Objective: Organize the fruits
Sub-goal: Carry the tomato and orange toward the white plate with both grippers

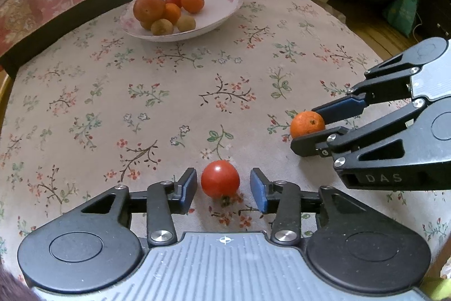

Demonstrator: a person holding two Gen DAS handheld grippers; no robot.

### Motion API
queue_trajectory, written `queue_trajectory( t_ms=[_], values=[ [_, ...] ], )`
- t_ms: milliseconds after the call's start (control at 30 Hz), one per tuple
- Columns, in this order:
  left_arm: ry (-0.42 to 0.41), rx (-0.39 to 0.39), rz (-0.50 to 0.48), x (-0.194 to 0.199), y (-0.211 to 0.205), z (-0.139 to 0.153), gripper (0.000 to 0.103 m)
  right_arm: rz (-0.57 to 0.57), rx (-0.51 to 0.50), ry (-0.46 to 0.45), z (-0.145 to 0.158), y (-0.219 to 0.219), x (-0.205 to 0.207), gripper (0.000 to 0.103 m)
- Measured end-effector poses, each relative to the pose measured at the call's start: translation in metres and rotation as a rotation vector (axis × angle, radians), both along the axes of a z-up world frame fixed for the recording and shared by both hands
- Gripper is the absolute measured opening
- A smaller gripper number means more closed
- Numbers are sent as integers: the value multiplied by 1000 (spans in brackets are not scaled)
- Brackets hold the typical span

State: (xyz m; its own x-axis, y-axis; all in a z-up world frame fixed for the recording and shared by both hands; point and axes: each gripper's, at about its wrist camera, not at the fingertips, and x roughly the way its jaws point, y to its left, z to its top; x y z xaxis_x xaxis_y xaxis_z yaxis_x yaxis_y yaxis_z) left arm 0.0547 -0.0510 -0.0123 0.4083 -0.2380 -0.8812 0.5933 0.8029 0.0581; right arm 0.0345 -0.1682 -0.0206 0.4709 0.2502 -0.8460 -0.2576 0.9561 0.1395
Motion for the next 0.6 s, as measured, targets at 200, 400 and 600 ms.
queue_trajectory(
  t_ms=[200,400,600],
  values=[
    [5,8,-13,-2,-3,1,41,6,-16,4,1,2,-1,33],
    [0,13,-10,-1,-6,2,37,11,-14,-1,3,4,-1,33],
    [-4,9,-14,1,-6,3,37,-7,-11,0,3,0,1,33]
  ],
)
